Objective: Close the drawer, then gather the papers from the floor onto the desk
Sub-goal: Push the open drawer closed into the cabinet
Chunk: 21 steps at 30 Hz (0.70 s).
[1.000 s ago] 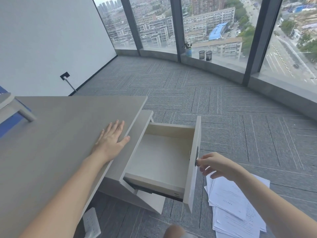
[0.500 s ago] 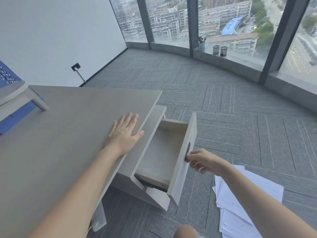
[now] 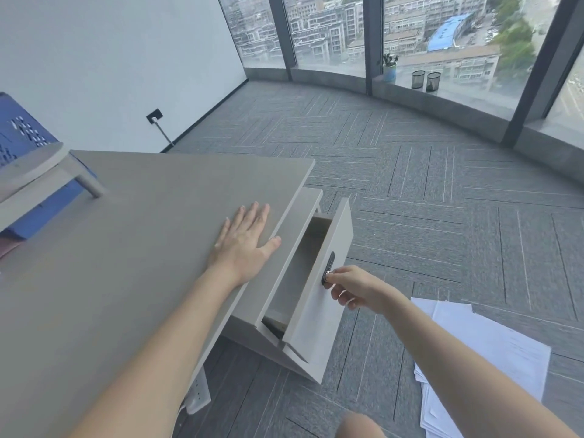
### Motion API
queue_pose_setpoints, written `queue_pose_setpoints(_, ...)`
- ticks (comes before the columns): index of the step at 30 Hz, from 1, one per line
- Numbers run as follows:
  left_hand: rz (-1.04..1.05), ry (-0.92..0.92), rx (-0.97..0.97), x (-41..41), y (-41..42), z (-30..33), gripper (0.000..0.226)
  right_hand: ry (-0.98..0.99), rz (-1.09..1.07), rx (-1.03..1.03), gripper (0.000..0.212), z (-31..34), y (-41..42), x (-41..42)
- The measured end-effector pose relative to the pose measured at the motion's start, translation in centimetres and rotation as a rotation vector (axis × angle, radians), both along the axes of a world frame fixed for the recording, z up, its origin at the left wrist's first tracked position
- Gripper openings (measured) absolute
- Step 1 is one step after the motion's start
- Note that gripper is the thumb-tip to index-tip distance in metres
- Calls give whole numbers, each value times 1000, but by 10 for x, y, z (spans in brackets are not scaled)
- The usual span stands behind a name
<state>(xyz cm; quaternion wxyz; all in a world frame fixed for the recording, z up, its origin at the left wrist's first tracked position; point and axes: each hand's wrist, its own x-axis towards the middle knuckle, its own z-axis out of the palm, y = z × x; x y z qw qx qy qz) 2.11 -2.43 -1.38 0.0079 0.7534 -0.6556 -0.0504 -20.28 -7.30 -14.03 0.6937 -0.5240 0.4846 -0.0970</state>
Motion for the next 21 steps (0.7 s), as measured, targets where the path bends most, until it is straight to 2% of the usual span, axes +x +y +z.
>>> queue_pose_setpoints(21, 7, 17, -25, -1, 3, -1, 73, -17, 3, -34, 19, -3, -9, 61)
